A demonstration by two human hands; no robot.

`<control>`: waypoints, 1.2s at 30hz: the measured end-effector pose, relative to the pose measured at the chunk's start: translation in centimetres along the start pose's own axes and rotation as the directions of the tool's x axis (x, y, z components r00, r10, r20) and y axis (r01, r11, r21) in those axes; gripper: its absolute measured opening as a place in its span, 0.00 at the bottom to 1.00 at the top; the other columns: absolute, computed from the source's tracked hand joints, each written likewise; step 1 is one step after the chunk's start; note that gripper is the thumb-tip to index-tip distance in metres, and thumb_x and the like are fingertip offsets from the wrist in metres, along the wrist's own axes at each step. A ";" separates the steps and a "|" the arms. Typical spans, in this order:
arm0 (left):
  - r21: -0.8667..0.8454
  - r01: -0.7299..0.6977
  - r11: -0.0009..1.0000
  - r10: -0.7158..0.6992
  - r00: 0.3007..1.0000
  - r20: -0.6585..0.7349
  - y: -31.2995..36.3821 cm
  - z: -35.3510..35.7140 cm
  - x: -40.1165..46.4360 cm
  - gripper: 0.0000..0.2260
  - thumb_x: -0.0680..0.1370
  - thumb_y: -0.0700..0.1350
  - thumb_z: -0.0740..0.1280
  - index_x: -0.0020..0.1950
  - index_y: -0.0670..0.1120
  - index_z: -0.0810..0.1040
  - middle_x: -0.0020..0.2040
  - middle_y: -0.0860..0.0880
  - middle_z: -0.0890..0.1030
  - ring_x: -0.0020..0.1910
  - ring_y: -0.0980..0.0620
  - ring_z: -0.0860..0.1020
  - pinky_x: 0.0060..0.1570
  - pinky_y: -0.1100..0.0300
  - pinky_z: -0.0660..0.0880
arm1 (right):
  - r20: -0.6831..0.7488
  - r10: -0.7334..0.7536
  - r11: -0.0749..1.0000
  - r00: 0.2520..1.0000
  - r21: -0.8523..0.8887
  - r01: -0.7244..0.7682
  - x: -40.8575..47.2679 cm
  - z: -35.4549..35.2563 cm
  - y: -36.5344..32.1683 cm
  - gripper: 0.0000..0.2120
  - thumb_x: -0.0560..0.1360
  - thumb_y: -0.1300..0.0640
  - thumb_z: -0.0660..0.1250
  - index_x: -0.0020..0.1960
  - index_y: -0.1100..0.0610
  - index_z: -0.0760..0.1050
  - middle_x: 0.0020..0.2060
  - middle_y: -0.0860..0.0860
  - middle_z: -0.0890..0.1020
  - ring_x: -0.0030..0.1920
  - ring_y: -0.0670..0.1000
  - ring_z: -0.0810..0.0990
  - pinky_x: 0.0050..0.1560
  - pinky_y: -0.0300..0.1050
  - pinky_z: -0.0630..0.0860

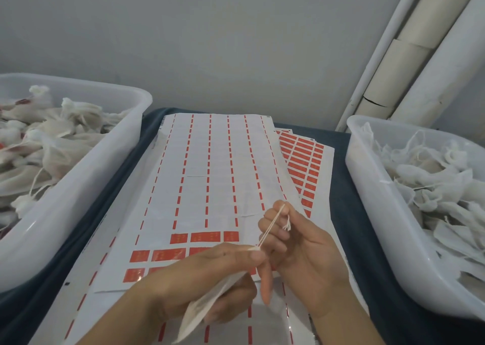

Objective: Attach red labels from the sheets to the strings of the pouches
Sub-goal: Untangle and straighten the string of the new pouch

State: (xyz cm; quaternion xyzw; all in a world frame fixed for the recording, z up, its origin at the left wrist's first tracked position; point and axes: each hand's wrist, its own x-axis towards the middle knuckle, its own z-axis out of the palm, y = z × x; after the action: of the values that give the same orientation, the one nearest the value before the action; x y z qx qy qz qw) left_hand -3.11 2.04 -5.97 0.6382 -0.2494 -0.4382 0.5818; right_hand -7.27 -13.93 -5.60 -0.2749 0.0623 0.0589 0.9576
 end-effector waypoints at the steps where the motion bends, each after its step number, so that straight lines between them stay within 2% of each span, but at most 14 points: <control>1: -0.023 -0.025 0.999 0.027 0.998 0.060 0.1 0.0 -0.2 0.13 0.75 0.58 0.59 0.43 0.51 0.77 0.26 0.62 0.76 0.26 0.66 0.75 0.38 0.70 0.67 | -0.006 -0.003 1.000 1.000 0.013 0.003 -0.1 -0.1 0.0 0.18 0.54 0.59 0.83 0.40 0.61 0.79 0.30 0.52 0.73 0.27 0.47 0.70 0.30 0.38 0.72; 3: 0.005 -0.062 0.998 0.061 0.996 0.066 0.3 0.1 0.0 0.15 0.77 0.60 0.57 0.41 0.55 0.80 0.29 0.57 0.78 0.30 0.63 0.77 0.44 0.69 0.71 | -0.031 -0.034 0.999 0.999 -0.027 0.033 0.0 -0.3 -0.1 0.13 0.61 0.56 0.79 0.41 0.60 0.79 0.30 0.52 0.72 0.28 0.47 0.70 0.30 0.39 0.73; 5: 0.112 -0.138 0.984 0.157 0.970 -0.185 0.2 0.6 0.7 0.13 0.73 0.63 0.56 0.42 0.63 0.80 0.38 0.63 0.80 0.40 0.68 0.77 0.46 0.71 0.73 | -0.023 -0.116 0.990 0.993 -0.078 0.114 0.1 -0.5 -0.2 0.07 0.70 0.54 0.70 0.41 0.58 0.77 0.30 0.50 0.70 0.28 0.46 0.69 0.30 0.39 0.72; 9: 0.326 -0.267 0.907 0.419 0.640 -0.644 -0.5 0.2 1.5 0.16 0.67 0.64 0.57 0.40 0.55 0.76 0.39 0.59 0.79 0.40 0.66 0.77 0.35 0.78 0.70 | 0.025 -0.235 0.951 0.972 -0.199 0.235 -0.1 -0.3 -1.1 0.11 0.67 0.50 0.74 0.40 0.57 0.77 0.29 0.50 0.71 0.28 0.45 0.69 0.30 0.36 0.71; 11: 0.084 -0.285 0.955 0.279 0.764 -0.582 -0.5 -0.3 1.3 0.22 0.68 0.65 0.58 0.33 0.49 0.80 0.30 0.51 0.79 0.27 0.57 0.75 0.28 0.73 0.69 | 0.062 -0.261 0.910 0.963 -0.317 0.267 -0.3 -0.3 -1.3 0.17 0.62 0.47 0.78 0.40 0.57 0.77 0.28 0.50 0.72 0.27 0.45 0.69 0.29 0.35 0.71; 13: -0.084 -0.102 0.991 0.078 0.966 -0.248 -0.3 0.1 1.0 0.28 0.71 0.66 0.54 0.36 0.47 0.83 0.29 0.47 0.80 0.23 0.56 0.72 0.26 0.68 0.68 | 0.107 -0.265 0.852 0.958 -0.439 0.285 -0.5 0.0 -1.3 0.17 0.60 0.44 0.78 0.39 0.55 0.79 0.27 0.49 0.72 0.26 0.44 0.69 0.29 0.35 0.70; 14: -0.088 -0.023 0.996 0.014 0.996 -0.092 -0.4 0.3 1.0 0.30 0.72 0.67 0.51 0.40 0.47 0.84 0.32 0.47 0.81 0.23 0.56 0.72 0.26 0.68 0.68 | 0.135 -0.257 0.811 0.957 -0.508 0.289 -0.7 0.1 -1.3 0.17 0.61 0.42 0.77 0.38 0.54 0.80 0.27 0.49 0.73 0.26 0.44 0.68 0.29 0.35 0.69; 16: -0.109 0.012 0.994 -0.011 1.000 0.007 -0.7 0.6 1.4 0.30 0.71 0.69 0.49 0.44 0.50 0.84 0.36 0.47 0.82 0.25 0.56 0.72 0.27 0.67 0.68 | 0.197 -0.223 0.706 0.955 -0.643 0.297 -1.2 0.3 -1.1 0.15 0.62 0.39 0.74 0.38 0.50 0.81 0.28 0.48 0.75 0.26 0.44 0.70 0.30 0.40 0.68; 21: -0.311 -0.163 0.936 0.068 0.953 -0.295 -0.6 -0.9 1.5 0.20 0.74 0.62 0.56 0.50 0.54 0.83 0.46 0.44 0.82 0.45 0.49 0.81 0.47 0.56 0.77 | 0.346 0.057 0.560 0.936 -0.788 0.257 -1.9 1.3 -0.2 0.05 0.72 0.48 0.69 0.42 0.48 0.81 0.27 0.48 0.80 0.22 0.40 0.74 0.24 0.31 0.69; 24: -0.545 -0.307 0.780 0.073 0.910 -0.408 -0.4 -2.2 1.0 0.13 0.72 0.52 0.62 0.42 0.46 0.83 0.36 0.47 0.79 0.33 0.54 0.76 0.32 0.62 0.74 | 0.229 0.131 0.490 0.965 -0.861 0.138 -1.6 1.5 -0.3 0.06 0.73 0.52 0.68 0.38 0.46 0.80 0.26 0.45 0.77 0.24 0.42 0.73 0.25 0.32 0.69; 26: -0.658 -0.329 0.677 0.078 0.922 -0.380 -0.1 -2.7 0.6 0.09 0.73 0.48 0.63 0.40 0.45 0.80 0.33 0.48 0.75 0.28 0.55 0.71 0.25 0.65 0.70 | 0.063 0.015 0.463 0.998 -0.885 0.049 -1.1 1.1 -0.7 0.08 0.73 0.51 0.68 0.35 0.46 0.78 0.28 0.49 0.77 0.27 0.44 0.73 0.28 0.33 0.70; 28: -0.637 -0.282 0.717 0.090 0.944 -0.317 -0.1 -2.5 0.3 0.10 0.73 0.48 0.62 0.38 0.45 0.78 0.32 0.47 0.74 0.26 0.56 0.68 0.23 0.66 0.67 | -0.051 -0.197 0.369 0.979 -0.929 0.025 -0.5 0.3 -0.8 0.08 0.74 0.51 0.65 0.37 0.47 0.76 0.33 0.45 0.80 0.33 0.44 0.78 0.34 0.29 0.73; 32: -0.434 -0.070 0.898 -0.016 0.981 -0.191 0.2 -1.1 0.6 0.11 0.76 0.48 0.59 0.38 0.44 0.73 0.31 0.48 0.70 0.25 0.56 0.63 0.22 0.67 0.62 | 0.175 -0.495 -0.018 0.851 -0.981 0.191 0.3 -0.3 0.6 0.06 0.76 0.47 0.61 0.41 0.46 0.69 0.42 0.38 0.76 0.50 0.35 0.73 0.47 0.20 0.67; 36: -0.316 0.096 0.944 -0.151 0.976 -0.155 1.2 -1.1 0.8 0.09 0.72 0.46 0.59 0.36 0.42 0.71 0.29 0.47 0.68 0.23 0.53 0.61 0.23 0.66 0.58 | 0.404 -0.480 -0.217 0.779 -0.915 0.341 0.5 -0.5 2.1 0.01 0.75 0.50 0.60 0.46 0.43 0.69 0.55 0.35 0.73 0.60 0.33 0.69 0.59 0.21 0.60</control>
State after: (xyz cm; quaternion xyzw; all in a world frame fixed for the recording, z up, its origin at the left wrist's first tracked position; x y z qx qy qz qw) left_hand -1.60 1.71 -5.11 0.5909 -0.0851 -0.4490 0.6648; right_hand -7.10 -12.42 -7.19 -0.8722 -0.0462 -0.2478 0.4193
